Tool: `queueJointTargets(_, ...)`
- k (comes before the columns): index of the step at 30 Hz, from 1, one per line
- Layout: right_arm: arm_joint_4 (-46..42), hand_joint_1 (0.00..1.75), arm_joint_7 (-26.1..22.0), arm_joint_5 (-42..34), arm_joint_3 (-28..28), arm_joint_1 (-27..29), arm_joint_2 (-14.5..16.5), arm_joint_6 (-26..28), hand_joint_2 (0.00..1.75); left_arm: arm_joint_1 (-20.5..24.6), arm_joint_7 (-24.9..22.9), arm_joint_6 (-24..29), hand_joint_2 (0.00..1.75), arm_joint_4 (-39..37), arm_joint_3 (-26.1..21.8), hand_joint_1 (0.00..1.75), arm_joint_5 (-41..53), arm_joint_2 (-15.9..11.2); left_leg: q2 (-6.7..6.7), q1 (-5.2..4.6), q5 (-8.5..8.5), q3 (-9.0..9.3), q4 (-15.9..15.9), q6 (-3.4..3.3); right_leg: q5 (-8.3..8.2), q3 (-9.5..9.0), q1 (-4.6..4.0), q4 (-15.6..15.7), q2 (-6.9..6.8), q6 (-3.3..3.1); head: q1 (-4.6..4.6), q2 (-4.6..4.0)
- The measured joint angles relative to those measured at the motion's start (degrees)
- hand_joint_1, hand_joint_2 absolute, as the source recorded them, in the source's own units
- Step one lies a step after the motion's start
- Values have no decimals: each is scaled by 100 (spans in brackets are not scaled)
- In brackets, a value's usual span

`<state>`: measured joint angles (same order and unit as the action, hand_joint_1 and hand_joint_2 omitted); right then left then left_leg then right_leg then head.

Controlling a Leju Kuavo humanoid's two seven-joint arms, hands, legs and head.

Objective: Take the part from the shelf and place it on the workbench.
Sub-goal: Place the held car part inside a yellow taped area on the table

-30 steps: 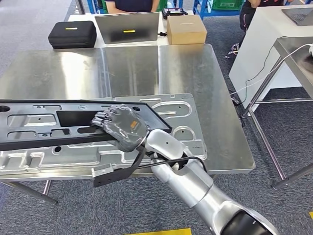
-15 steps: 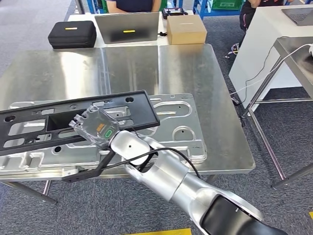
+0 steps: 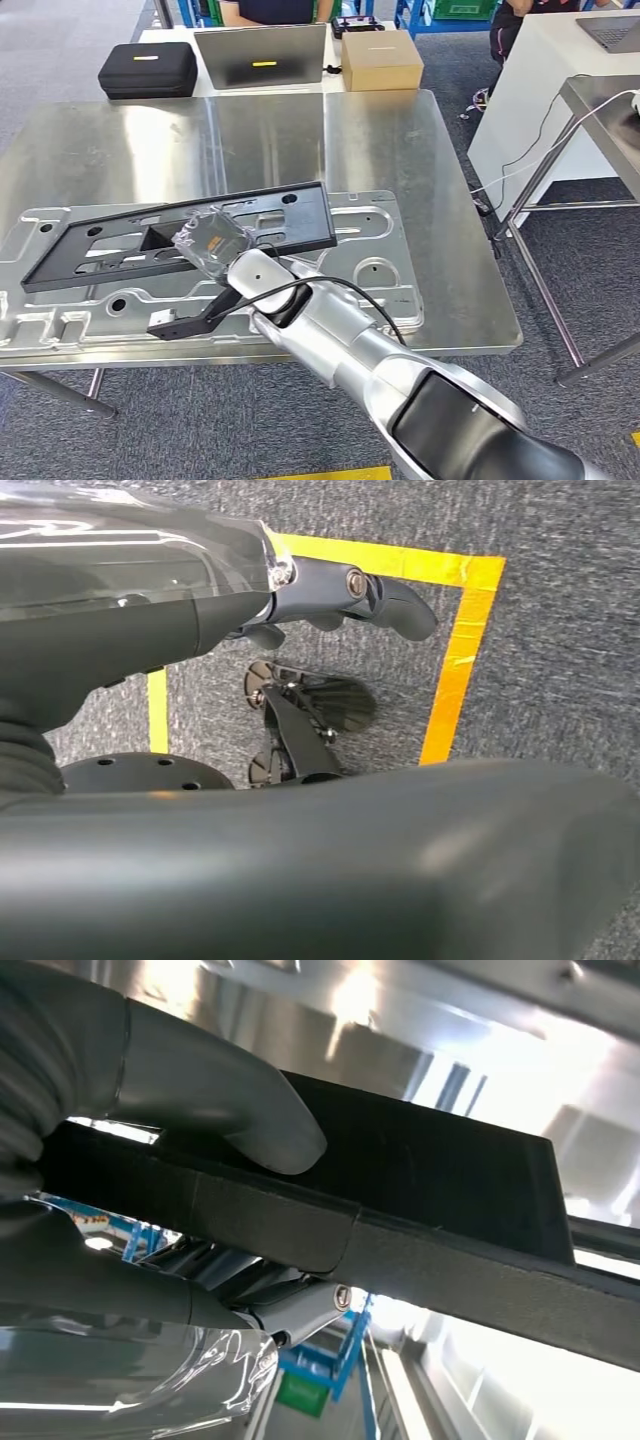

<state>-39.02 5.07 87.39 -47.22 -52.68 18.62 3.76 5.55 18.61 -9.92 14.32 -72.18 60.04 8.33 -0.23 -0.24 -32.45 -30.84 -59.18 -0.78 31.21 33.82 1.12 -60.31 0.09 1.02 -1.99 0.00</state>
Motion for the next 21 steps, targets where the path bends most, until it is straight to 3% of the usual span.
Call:
queueJointTargets(6,717,175,66,40,289,-142,-14,50,175,-3,100,-25,175,0,31,0,31,0,0,0,0,1,-1,0,0,1,0,1,-1,0,0,0)
queueJointTargets(10,1119,0,93,36,540,-163,-83,66,0,-8,123,-20,175,0,31,0,-42,-1,0,0,0,1,-1,0,0,1,0,1,0,0,0,0)
queueJointTargets(18,1421,0,-32,20,886,-174,-161,115,0,-14,-30,114,175,0,29,0,-19,-8,0,1,0,3,-1,0,0,1,0,1,1,0,0,0)
queueJointTargets(21,1467,0,-66,5,949,-175,-163,144,0,-14,-26,119,44,0,29,0,-19,-9,0,1,0,3,-1,0,0,0,0,1,1,0,0,0)
